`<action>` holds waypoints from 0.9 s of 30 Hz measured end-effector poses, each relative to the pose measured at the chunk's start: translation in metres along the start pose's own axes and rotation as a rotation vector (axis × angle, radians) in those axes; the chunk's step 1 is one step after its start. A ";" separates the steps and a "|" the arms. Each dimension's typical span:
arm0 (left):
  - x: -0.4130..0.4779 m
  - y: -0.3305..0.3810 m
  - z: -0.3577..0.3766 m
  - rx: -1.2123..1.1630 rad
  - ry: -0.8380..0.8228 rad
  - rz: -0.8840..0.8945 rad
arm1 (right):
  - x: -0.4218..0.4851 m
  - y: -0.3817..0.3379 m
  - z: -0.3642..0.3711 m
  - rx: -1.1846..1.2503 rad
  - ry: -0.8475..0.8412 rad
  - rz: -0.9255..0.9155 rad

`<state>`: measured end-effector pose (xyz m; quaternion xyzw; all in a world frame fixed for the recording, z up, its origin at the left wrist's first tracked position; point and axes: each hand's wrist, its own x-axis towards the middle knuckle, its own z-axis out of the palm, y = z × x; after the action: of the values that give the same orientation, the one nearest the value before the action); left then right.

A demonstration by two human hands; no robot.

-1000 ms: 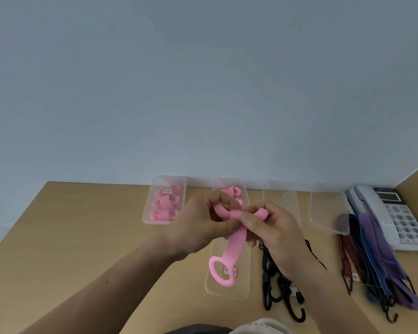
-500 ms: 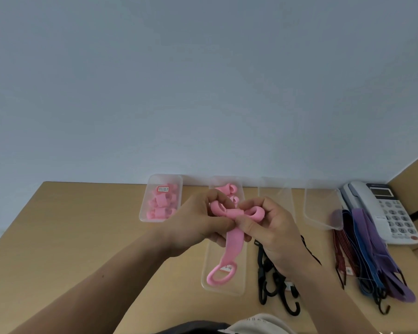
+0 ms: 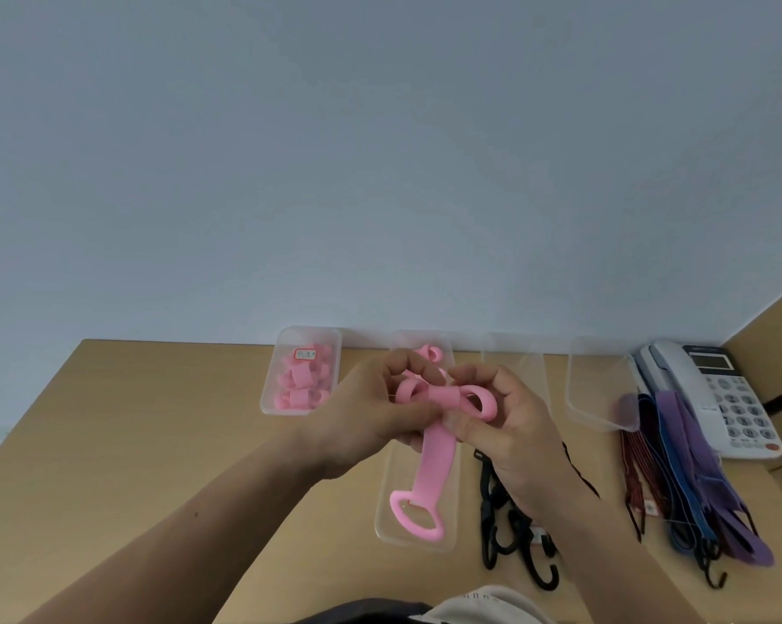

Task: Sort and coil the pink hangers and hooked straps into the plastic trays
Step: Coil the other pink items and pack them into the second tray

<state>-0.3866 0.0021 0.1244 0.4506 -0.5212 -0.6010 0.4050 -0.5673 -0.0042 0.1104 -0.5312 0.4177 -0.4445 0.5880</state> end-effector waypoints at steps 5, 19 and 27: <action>0.000 -0.003 0.002 0.048 0.037 0.073 | 0.002 -0.003 0.001 0.046 0.009 0.081; -0.001 -0.006 0.004 0.155 0.108 0.092 | 0.003 0.002 0.004 -0.073 0.072 0.006; -0.004 -0.005 0.000 0.082 0.006 -0.036 | -0.003 0.001 0.010 -0.085 0.095 -0.050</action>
<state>-0.3860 0.0062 0.1196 0.4779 -0.5363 -0.5849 0.3767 -0.5587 0.0009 0.1108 -0.5445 0.4502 -0.4654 0.5331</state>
